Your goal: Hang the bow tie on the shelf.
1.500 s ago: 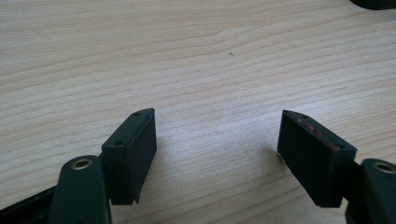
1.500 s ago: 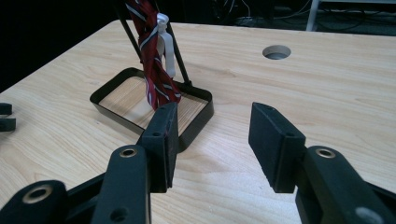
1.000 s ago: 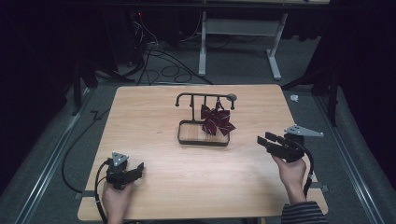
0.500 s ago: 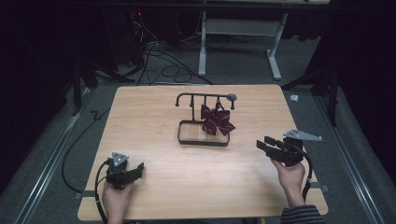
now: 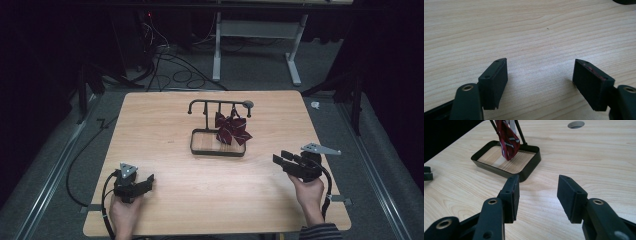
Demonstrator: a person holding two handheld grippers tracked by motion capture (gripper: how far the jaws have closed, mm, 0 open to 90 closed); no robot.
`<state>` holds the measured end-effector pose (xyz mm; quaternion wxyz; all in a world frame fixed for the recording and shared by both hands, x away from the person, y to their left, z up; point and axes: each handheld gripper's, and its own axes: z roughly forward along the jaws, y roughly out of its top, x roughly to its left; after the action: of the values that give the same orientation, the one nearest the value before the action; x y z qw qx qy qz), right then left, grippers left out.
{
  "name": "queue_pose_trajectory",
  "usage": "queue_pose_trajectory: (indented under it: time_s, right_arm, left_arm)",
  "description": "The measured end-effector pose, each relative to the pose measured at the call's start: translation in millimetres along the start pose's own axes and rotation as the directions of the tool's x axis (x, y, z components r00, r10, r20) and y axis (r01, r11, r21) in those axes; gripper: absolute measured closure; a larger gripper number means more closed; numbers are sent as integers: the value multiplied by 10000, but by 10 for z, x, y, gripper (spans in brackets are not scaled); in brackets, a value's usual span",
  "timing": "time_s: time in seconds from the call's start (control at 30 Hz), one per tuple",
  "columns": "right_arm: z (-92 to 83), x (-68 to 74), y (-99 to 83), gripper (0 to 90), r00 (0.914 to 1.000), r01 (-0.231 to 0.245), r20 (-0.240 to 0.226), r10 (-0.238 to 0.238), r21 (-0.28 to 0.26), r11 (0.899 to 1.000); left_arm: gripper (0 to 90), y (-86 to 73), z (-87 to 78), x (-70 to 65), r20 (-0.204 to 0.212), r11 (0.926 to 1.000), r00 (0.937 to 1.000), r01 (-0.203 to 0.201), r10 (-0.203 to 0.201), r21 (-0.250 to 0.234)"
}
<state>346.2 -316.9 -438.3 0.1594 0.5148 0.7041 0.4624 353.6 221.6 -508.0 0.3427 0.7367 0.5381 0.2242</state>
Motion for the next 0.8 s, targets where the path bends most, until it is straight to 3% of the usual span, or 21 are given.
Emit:
queue_pose_trajectory:
  time_s: [0.8]
  right_arm:
    - [118, 20, -169, 538, 9998, -92, 165, 85, 433, 9990]
  left_arm:
    - [287, 0, 0, 0, -3, 10000, 10000, -7, 7, 3]
